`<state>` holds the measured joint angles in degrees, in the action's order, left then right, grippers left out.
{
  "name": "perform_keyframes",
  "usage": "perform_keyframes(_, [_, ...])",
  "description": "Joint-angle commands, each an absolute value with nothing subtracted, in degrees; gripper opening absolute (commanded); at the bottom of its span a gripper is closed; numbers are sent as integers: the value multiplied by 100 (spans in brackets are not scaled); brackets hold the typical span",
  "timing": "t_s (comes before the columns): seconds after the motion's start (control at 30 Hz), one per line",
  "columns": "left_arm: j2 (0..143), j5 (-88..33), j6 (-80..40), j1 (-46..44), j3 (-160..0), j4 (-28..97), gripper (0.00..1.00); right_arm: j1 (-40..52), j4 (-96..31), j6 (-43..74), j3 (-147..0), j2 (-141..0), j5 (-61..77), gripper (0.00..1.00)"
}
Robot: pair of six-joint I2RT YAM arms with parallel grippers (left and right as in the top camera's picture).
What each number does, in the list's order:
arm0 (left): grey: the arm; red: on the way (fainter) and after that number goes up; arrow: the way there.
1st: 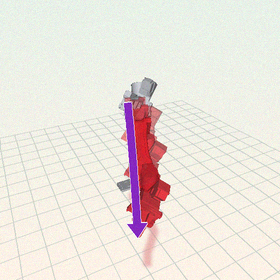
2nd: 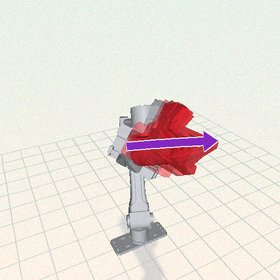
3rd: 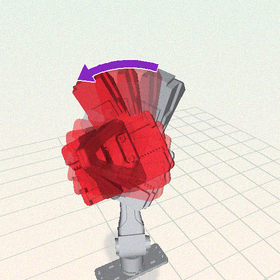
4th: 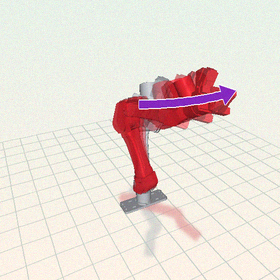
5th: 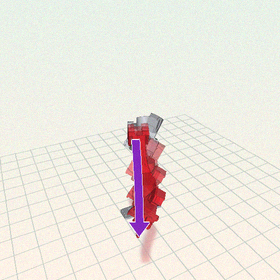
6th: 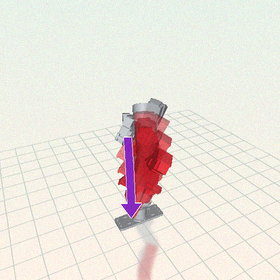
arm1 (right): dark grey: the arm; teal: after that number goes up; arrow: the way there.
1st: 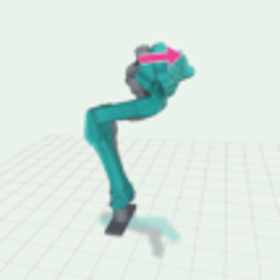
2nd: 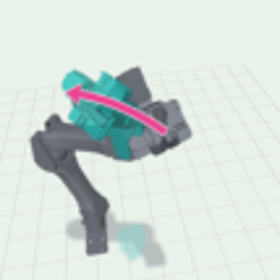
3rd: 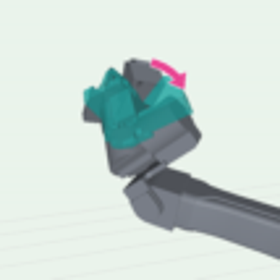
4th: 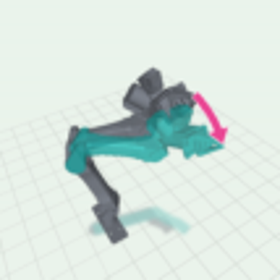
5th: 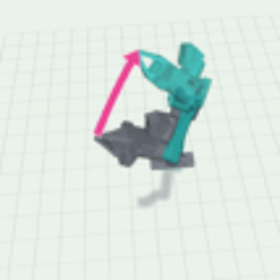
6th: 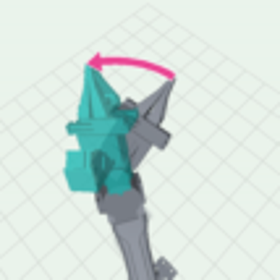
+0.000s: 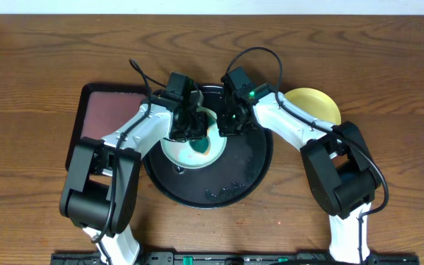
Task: Clean dirty plates on tray and stack at the side
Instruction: 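Scrub the green plate with the sponge in the left gripper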
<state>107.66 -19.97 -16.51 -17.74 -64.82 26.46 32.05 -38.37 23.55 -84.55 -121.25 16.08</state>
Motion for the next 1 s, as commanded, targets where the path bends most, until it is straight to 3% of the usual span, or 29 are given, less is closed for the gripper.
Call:
perform_keyframes(0.0, [10890, 329, -2263, -1671, -6418, 2670, 7, 3186, -3903, 2416, -8460, -12178, 1505, 1])
perform_keyframes(0.27, [10886, 1352, -2585, -1667, -6737, 3347, 7, 3186, -3898, 2416, -8460, -12180, 1505, 1])
perform_keyframes(0.37, [10886, 1297, -2582, -1669, -6932, 3651, 7, 3186, -3900, 2416, -8460, -12180, 1505, 1])
perform_keyframes(0.57, [10753, -158, -2281, -1669, -7817, 4654, 7, 3186, -3900, 2416, -8460, -12178, 1507, 1])
perform_keyframes(0.73, [10543, 290, -2274, -1610, -8394, 5520, 8, 3181, -3913, 2333, -8460, -12171, 1579, 1])
perform_keyframes(0.97, [10171, 692, -2255, -1061, -8436, 5666, 8, 3170, -4021, 1973, -8466, -11865, 1647, 1])
